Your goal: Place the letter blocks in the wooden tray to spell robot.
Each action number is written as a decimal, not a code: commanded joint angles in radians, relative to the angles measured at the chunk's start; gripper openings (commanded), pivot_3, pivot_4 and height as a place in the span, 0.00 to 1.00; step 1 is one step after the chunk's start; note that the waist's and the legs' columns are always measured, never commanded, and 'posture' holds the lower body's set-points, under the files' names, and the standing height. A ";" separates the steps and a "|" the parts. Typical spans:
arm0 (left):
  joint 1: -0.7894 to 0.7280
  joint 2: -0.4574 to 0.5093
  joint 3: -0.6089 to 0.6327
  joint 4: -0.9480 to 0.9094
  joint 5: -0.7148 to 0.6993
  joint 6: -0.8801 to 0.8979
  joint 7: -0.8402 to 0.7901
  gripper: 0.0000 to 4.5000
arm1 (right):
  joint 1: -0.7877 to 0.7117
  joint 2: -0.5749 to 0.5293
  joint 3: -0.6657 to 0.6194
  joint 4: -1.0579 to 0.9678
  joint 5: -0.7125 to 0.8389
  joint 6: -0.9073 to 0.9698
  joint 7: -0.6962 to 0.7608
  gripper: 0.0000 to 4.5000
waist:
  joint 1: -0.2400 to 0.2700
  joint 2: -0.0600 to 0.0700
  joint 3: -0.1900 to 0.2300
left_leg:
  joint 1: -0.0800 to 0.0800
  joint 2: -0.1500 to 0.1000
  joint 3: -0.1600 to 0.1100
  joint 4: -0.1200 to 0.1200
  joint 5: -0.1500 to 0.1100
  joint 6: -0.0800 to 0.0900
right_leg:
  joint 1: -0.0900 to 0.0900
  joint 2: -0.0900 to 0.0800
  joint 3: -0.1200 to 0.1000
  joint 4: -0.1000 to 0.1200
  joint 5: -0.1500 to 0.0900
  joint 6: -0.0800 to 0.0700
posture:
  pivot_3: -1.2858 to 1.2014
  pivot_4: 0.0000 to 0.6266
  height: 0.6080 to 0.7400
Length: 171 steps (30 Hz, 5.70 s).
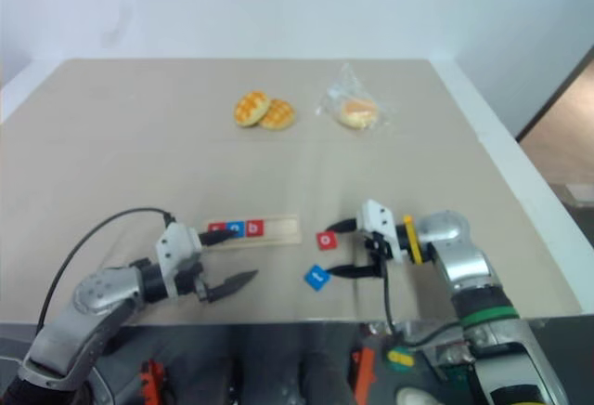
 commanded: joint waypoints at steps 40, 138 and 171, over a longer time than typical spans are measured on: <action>-0.013 0.017 0.021 -0.020 -0.057 -0.002 -0.044 1.00 | 0.135 0.068 -0.074 -0.190 -0.008 0.120 -0.305 0.94 | 0.000 0.000 0.000 | 0.000 0.000 0.000 0.001 0.000 0.000 | 0.000 0.000 0.000 0.000 0.001 0.001 | 0.52 0.24 1.00; 0.003 -0.026 0.033 -0.031 -0.026 -0.011 0.022 1.00 | -0.018 0.281 0.130 -0.403 -0.111 0.470 -0.610 0.36 | -0.001 0.000 0.000 | -0.004 0.000 0.002 0.000 0.000 -0.001 | -0.004 0.000 0.002 0.000 0.000 0.002 | 0.52 0.24 1.00; 0.025 -0.023 0.045 -0.052 -0.031 -0.003 0.016 1.00 | -0.043 0.318 -0.006 -0.479 -0.041 0.503 -0.658 1.00 | -0.001 0.000 0.000 | -0.004 0.000 0.002 0.000 0.000 -0.001 | -0.004 0.000 0.002 0.000 0.000 0.002 | 0.52 0.24 1.00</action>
